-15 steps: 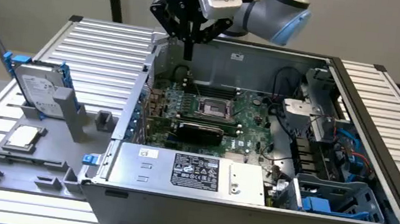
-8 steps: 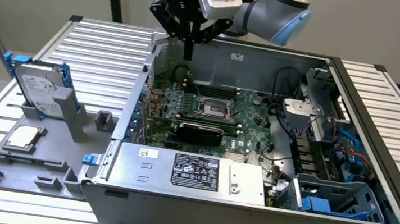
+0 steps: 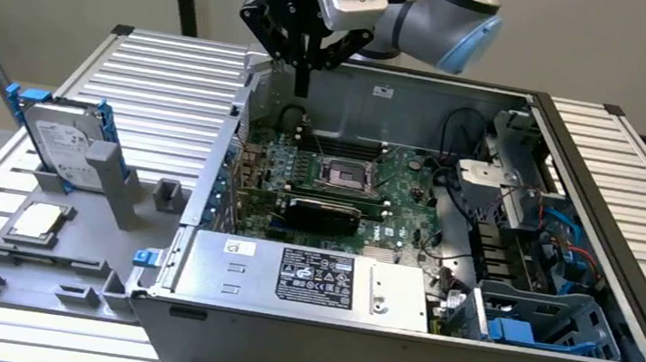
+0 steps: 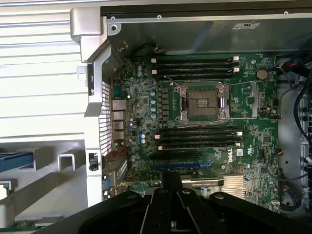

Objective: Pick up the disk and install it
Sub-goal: 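Reach for the disk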

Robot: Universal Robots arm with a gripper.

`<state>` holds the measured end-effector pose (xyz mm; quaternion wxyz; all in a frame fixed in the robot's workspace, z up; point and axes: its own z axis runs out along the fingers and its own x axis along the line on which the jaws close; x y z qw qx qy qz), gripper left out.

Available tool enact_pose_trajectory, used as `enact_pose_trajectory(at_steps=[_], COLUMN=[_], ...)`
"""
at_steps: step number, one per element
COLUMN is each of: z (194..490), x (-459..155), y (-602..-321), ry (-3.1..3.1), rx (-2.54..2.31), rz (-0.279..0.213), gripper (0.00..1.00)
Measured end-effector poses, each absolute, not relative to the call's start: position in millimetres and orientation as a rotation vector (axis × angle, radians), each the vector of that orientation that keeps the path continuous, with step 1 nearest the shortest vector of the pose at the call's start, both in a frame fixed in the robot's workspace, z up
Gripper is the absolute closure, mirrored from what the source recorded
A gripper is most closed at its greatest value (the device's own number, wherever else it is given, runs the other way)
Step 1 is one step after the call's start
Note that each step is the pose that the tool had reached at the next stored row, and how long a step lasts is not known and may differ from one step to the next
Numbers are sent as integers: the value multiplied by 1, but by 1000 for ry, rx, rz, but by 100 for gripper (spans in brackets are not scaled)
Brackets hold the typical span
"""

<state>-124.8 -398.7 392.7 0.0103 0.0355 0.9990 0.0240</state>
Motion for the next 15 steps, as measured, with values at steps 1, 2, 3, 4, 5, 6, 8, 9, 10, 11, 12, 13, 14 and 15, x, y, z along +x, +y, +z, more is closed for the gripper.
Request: enact_pose_trajectory(at_steps=[1,2,3,4,5,6,8,9,10,11,12,13,14,15], z=[393,393,393,393,393,393,393,393,393,393,393,393,393,393], x=[-129,-134,-138,-143,-147,-152,-161,-166,-170,-175,-179,-184,-188,-193], y=[-398,-398,-398,-397,-397,-397,-396,-395,-394,-393,-392,-391,-389,-388], ry=[3118,3118,3118,3118,3118,3118,3118,3118,3118,3118,3118,3118,3118,3118], rx=[110,111,111,110,110,111,110,111,110,110,110,111,110,110], rz=[75,75,75,75,75,75,75,75,75,75,75,75,75,75], gripper=[89,89,89,89,89,89,89,89,89,89,89,89,89,89])
